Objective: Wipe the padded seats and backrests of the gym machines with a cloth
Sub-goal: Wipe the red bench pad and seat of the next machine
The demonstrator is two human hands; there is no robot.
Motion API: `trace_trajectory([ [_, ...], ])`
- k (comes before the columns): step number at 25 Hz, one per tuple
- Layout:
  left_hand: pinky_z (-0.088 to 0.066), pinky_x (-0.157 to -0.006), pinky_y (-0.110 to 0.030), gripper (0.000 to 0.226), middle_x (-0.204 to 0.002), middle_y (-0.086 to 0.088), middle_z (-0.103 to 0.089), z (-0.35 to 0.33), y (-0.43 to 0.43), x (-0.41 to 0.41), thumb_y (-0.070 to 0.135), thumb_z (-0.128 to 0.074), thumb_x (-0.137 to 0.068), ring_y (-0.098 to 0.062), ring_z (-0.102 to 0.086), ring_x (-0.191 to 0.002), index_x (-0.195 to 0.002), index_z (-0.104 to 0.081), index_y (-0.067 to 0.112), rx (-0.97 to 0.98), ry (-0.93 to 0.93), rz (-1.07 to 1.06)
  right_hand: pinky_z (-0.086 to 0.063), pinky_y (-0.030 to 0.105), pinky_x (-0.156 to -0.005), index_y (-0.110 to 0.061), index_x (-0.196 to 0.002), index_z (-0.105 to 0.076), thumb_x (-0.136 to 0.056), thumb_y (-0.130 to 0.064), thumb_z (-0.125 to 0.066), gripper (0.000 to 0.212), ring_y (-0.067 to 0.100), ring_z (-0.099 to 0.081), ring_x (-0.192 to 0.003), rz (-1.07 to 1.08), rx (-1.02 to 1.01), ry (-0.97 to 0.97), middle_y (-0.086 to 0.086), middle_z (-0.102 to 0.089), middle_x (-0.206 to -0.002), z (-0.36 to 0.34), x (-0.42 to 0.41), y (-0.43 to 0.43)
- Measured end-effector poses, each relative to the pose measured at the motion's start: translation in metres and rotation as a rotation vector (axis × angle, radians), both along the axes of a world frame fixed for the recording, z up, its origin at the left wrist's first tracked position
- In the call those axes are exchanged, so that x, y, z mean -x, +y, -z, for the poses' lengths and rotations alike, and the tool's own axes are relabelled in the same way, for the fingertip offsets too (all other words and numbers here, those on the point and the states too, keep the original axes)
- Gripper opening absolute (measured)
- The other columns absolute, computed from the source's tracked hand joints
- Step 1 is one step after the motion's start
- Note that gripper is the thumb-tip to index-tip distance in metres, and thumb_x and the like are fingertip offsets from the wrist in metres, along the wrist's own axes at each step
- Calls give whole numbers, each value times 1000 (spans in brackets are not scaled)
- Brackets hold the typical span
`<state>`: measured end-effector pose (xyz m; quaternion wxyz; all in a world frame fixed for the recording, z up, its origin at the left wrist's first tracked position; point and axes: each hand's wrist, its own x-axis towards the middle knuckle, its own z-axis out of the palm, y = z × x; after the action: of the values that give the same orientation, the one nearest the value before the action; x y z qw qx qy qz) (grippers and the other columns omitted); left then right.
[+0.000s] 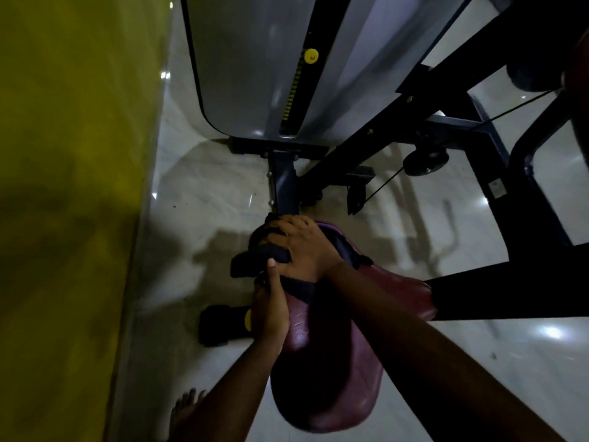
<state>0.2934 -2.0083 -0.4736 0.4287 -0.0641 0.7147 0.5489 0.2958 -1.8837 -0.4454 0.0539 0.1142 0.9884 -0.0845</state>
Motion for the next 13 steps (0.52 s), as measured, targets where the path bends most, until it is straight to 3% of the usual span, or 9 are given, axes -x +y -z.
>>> trace_trajectory([
  [3, -46, -94, -45, 88, -125, -13, -59, -1, 3, -9, 81, -16, -78, -35, -57, -110, -125, -51, 16, 140, 252, 51, -30, 40, -100, -31, -128, -52, -74, -65, -23, 71, 27, -43, -124, 181, 20, 13, 4, -50, -134, 2, -11, 13],
  [6, -48, -91, -48, 81, -123, -15, -60, 4, 3, -11, 76, -25, -81, -37, -59, -106, -129, -47, 16, 197, 298, 90, -32, 39, -101, -36, -139, -36, -73, -65, -21, 73, 27, -40, -127, 423, 79, 9, 3, -42, -141, 0, -35, 27],
  [9, -48, -90, -46, 68, -123, -18, -60, 2, 6, -9, 64, -36, -86, -40, -58, -108, -132, -45, 14, 275, 337, 130, -41, 39, -94, -38, -144, -24, -85, -59, -36, 63, 30, -45, -124, 618, 154, -49, 4, -36, -144, -2, -68, 32],
  [11, -47, -91, -47, 67, -124, -18, -60, 3, 6, -11, 62, -37, -87, -40, -58, -109, -132, -45, 13, 273, 352, 133, -43, 39, -91, -35, -144, -23, -89, -55, -40, 60, 31, -50, -119, 716, 177, -109, 6, -41, -142, -8, -95, 35],
  [13, -47, -91, -46, 63, -125, -18, -59, 4, 6, -10, 59, -39, -89, -41, -57, -110, -131, -46, 13, 281, 363, 121, -41, 37, -90, -31, -138, -34, -85, -63, -30, 62, 28, -53, -116, 754, 86, -147, 5, -52, -133, -16, -124, 34],
])
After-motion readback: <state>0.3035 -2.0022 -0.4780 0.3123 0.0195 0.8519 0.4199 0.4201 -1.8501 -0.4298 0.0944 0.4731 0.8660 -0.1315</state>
